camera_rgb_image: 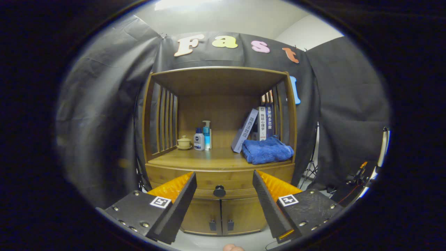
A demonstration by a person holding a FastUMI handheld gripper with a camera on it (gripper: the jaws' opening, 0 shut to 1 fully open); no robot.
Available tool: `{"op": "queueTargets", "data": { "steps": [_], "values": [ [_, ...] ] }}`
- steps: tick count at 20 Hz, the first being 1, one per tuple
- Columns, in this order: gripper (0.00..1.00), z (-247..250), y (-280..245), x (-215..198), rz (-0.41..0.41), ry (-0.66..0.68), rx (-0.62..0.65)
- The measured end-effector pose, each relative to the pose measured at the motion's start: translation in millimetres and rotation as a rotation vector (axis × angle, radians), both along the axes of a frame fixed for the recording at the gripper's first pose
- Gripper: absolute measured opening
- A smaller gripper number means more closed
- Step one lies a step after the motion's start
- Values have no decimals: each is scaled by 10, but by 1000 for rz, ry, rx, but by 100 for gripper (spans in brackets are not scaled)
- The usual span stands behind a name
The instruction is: Pull open the drawer, take out the items inside it, and place them on the countertop above the cabinet.
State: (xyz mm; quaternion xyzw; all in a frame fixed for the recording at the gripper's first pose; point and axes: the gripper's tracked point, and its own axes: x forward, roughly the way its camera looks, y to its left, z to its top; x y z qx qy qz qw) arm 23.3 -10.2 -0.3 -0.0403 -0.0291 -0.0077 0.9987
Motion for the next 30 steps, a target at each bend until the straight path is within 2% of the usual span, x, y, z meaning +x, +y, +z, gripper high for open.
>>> {"op": "queueTargets", "data": {
  "steps": [5, 11, 17, 20, 21, 22, 23, 25, 27, 28, 30],
  "values": [
    [96, -149, 77, 141, 22, 1, -5],
    [96, -470, 215, 753, 54, 82, 38],
    [97, -1106, -28, 1469, -15, 166, -2],
    [97, -1262, -199, 1719, -62, 194, 71],
    [97, -1285, -198, 1724, -59, 189, 103],
    [97, -1329, -112, 1735, -14, 218, 135],
    [86, -1399, -32, 1718, 7, 267, 143],
    [64, -1358, 52, 1757, 26, 241, 53],
    [42, -1420, 18, 1792, -15, 236, -56],
    [39, -1409, 24, 1762, -18, 226, -84],
    [35, -1407, 84, 1767, 11, 223, -50]
  ]
}}
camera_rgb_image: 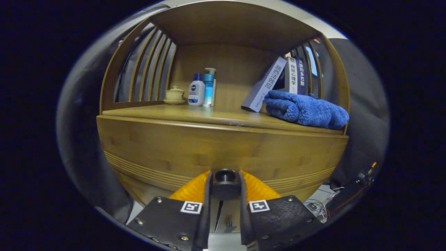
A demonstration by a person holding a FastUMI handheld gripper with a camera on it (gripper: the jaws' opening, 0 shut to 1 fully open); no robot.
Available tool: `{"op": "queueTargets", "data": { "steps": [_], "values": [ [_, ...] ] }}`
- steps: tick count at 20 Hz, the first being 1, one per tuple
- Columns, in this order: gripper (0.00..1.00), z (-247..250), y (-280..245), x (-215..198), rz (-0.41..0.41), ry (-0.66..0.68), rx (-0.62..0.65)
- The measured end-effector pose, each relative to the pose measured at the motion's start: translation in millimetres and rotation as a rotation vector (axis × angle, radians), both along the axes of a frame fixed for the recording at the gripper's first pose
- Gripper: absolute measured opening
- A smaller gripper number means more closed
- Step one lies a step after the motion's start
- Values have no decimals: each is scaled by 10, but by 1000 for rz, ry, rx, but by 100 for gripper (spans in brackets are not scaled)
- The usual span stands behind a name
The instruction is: Pull open the drawer, take out the items inside it, and place them on the countertop above the cabinet.
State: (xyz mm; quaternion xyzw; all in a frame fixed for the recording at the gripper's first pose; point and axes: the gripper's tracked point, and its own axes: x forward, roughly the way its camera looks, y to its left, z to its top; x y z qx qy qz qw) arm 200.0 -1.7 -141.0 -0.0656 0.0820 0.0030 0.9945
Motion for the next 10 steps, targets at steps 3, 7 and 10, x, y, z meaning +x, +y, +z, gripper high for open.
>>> {"op": "queueTargets", "data": {
  "steps": [3, 7, 10],
  "values": [
    [27, -23, -40, -152, 13, -1, 13],
    [27, -14, -29, -643, 13, -8, 75],
    [27, -21, -54, -999, 25, 0, 62]
  ]
}}
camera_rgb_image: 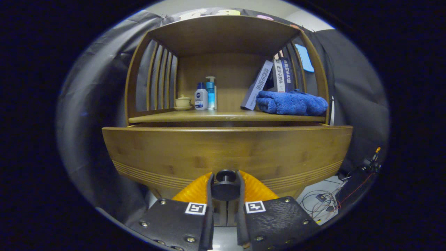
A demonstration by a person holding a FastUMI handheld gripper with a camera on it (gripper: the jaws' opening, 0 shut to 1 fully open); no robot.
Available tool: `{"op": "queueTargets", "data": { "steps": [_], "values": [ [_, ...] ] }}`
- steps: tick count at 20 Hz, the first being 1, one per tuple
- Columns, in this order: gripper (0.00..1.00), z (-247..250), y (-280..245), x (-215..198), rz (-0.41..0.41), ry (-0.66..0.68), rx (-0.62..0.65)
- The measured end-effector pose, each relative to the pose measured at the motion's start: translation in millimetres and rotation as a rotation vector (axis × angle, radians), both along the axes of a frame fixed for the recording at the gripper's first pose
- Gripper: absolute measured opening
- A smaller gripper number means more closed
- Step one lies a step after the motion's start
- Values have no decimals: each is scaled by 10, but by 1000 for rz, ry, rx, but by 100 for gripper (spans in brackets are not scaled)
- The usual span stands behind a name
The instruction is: Pull open the drawer, take out the items inside it, and place them on the countertop above the cabinet.
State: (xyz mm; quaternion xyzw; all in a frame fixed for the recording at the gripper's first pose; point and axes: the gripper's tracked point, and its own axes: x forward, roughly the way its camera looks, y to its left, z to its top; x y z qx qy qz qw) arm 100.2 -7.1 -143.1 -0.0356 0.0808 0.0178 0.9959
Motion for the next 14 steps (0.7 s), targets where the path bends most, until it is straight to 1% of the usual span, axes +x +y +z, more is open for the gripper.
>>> {"op": "queueTargets", "data": {
  "steps": [4, 7, 10, 14],
  "values": [
    [27, -79, -14, -347, 3, 46, 56],
    [26, -102, -22, -544, 19, 46, 49],
    [27, -113, -19, -658, 24, 47, 59],
    [27, -101, -39, -775, 9, 57, 154]
  ]
}}
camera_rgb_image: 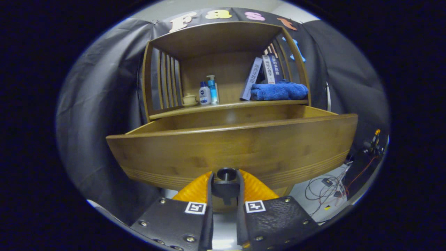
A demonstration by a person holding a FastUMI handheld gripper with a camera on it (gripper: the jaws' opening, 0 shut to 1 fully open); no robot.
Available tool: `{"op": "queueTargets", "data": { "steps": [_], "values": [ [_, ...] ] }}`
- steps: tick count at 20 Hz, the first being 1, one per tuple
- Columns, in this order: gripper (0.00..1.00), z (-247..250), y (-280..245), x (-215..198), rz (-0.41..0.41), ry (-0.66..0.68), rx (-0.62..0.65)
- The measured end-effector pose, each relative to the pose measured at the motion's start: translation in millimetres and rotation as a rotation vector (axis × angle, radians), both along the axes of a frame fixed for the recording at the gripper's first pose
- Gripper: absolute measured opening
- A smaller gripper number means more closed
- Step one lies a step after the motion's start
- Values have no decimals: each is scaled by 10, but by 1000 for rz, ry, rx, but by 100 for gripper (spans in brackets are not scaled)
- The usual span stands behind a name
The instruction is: Pull open the drawer, take out the items inside it, and place them on the countertop above the cabinet.
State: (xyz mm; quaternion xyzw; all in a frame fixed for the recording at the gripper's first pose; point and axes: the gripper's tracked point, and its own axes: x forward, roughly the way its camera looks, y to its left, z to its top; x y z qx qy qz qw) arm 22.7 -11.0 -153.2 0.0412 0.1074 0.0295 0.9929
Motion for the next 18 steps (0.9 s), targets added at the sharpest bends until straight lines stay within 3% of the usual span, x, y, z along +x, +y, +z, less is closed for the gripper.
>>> {"op": "queueTargets", "data": {
  "steps": [2, 6, 8, 11, 18],
  "values": [
    [27, 0, -2, -16, -10, -9, 16],
    [28, -27, 20, -38, -1, 34, -83],
    [46, 100, 15, -103, -6, 47, -97],
    [100, 479, -52, -186, -38, 17, -109],
    [100, 1257, -185, 119, -79, 31, -107]
  ]
}}
